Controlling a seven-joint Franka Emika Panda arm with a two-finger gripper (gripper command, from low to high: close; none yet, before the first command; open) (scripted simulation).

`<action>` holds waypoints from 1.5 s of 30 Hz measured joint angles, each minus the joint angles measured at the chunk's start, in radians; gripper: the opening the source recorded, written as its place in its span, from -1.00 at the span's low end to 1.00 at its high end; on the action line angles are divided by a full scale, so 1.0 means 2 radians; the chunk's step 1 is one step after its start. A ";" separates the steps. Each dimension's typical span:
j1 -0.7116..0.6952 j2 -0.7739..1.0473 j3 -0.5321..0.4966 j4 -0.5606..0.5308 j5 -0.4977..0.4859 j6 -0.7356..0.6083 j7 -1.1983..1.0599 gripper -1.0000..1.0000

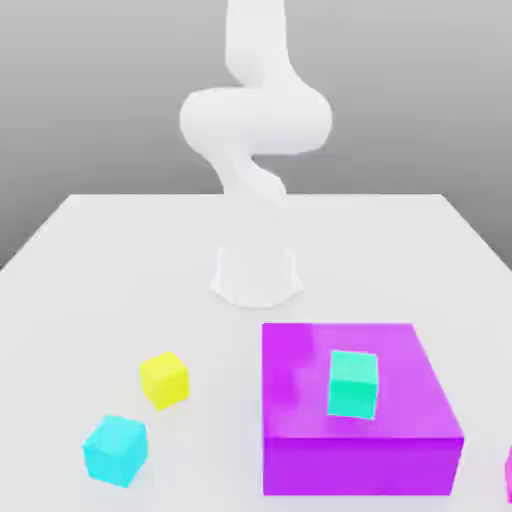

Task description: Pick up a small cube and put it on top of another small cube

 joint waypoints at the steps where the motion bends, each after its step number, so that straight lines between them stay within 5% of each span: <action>1: -0.001 0.020 -0.006 -0.004 0.002 0.008 -0.003 0.00; 18: -0.032 0.329 -0.089 -0.075 0.052 0.139 -0.063 0.00; 29: -0.084 0.528 -0.075 -0.091 0.095 0.250 -0.106 0.00; 30: -0.092 0.545 -0.065 -0.087 0.103 0.264 -0.112 -1.00; 37: -0.095 0.549 -0.063 -0.087 0.104 0.267 -0.112 -1.00; 42: -0.075 0.470 -0.091 -0.102 0.059 0.205 -0.080 -1.00; 45: -0.051 0.420 -0.060 -0.107 0.042 0.160 -0.127 -1.00</action>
